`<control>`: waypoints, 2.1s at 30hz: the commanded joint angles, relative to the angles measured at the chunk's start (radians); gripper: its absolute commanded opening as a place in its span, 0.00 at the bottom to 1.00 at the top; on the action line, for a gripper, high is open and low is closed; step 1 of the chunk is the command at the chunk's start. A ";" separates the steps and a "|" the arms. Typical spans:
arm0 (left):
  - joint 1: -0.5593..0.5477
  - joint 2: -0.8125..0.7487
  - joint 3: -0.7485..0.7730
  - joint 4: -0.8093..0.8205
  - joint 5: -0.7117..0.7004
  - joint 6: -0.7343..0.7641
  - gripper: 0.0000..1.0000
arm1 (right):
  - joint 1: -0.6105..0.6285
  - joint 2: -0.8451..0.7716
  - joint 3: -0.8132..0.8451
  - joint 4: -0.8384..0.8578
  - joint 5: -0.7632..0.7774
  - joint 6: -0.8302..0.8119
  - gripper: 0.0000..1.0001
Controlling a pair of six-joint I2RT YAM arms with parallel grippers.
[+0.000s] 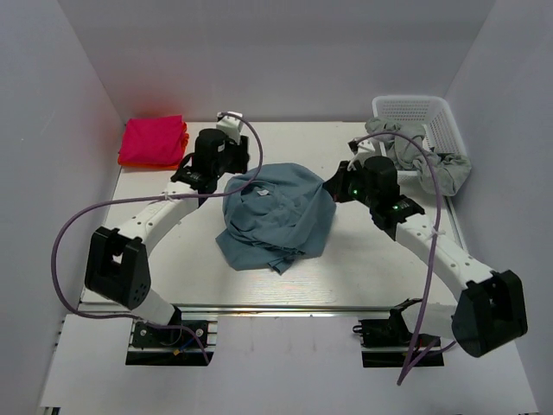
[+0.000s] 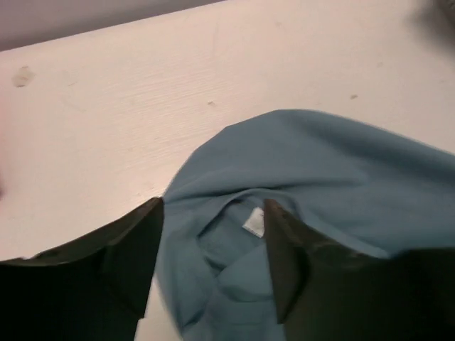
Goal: Fold and stack the t-shirts
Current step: Flatten out the tshirt
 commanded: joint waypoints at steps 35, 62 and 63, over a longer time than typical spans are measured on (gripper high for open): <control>-0.030 0.375 0.195 -0.150 -0.330 0.039 0.00 | -0.001 0.088 0.055 -0.035 -0.021 -0.001 0.00; -0.030 -0.185 0.428 0.093 -0.496 0.265 0.00 | -0.003 -0.165 0.547 0.021 0.458 -0.367 0.00; -0.030 -0.185 0.445 0.093 -0.496 0.280 0.00 | -0.003 -0.162 0.567 0.021 0.450 -0.387 0.00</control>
